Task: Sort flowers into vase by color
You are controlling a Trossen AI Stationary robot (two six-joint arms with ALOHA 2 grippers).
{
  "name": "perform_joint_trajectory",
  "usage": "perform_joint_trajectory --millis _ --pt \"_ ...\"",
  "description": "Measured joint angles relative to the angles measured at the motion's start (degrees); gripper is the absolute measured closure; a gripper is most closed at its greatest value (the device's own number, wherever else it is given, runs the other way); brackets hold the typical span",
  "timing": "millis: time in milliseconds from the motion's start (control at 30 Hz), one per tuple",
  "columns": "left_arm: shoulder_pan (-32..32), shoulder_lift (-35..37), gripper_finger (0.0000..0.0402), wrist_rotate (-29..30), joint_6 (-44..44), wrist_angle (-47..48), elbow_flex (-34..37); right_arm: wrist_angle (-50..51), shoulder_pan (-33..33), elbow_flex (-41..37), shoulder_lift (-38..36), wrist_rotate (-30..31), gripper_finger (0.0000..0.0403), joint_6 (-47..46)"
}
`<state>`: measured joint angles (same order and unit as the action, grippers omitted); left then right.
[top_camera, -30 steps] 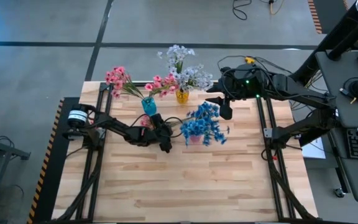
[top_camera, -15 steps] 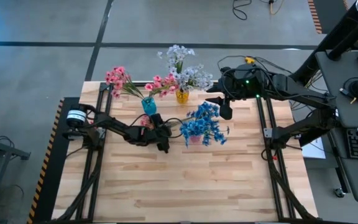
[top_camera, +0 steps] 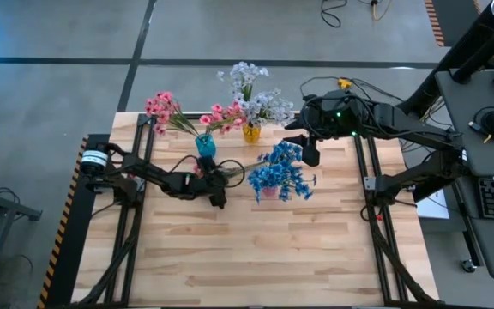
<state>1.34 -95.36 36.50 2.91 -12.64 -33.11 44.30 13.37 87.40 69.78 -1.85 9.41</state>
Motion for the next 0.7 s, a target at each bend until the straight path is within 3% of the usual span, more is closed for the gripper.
perform_joint_trajectory --millis 233,533,700 --pt "-2.0 -2.6 0.0144 -3.6 2.6 -9.1 0.6 -1.1 0.0 -0.1 0.0 0.0 0.0252 0.0" --pt "-4.9 -4.0 0.0146 -7.5 2.4 -10.3 0.5 -1.1 0.0 -0.1 0.0 0.0 0.0252 -0.4" --pt "-4.9 -4.1 0.0169 -7.9 2.3 -10.4 0.6 -1.1 0.0 -0.1 0.0 0.0 0.0252 -0.5"
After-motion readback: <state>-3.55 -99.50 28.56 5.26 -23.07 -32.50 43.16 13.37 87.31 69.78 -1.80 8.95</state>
